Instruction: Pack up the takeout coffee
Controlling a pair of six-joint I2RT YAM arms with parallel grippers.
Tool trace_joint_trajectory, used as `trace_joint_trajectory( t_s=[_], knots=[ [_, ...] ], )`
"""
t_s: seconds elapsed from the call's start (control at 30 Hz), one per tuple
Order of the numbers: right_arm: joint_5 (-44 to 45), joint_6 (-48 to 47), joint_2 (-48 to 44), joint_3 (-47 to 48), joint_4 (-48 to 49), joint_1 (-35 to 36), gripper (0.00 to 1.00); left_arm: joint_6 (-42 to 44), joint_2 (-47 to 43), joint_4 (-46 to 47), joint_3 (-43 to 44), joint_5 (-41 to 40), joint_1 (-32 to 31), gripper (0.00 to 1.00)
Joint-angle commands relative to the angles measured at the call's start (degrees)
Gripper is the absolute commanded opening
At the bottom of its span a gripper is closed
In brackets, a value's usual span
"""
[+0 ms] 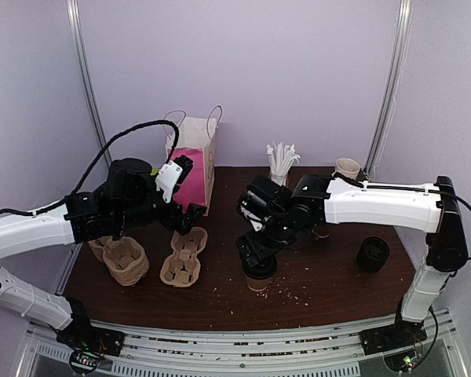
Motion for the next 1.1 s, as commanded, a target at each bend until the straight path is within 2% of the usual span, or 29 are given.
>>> trace_joint_trajectory(
  t_s=[0.0,0.17,0.4,0.57,0.93,1.07],
  knots=[
    [0.60,4.22,-1.52,-2.47,0.58,1.64,0.90,-0.64,-0.03,1.36,1.30,1.12,0.26,0.98],
    [0.45,2.80,0.20,-2.06,-0.47,2.18,0.91,-0.89,-0.11,1.10,1.31,1.55,0.19,0.98],
    [2.26,2.60,0.60,-2.92,-1.12,2.27,0.86,-1.12,0.03,0.84,1.38,1.89,0.27,0.98],
    [4.61,2.99,0.32,-3.36,-1.13,2.19,0.90,-1.27,0.53,0.76,1.53,2.28,0.23,0.98],
    [4.47,2.13,1.07,-3.31,-1.11,2.25,0.90,-1.38,0.86,0.57,1.62,2.41,0.22,0.98],
    [3.01,1.86,1.08,-3.74,-0.98,2.26,0.86,-1.34,0.85,0.57,1.64,2.44,0.22,0.98]
  ],
)
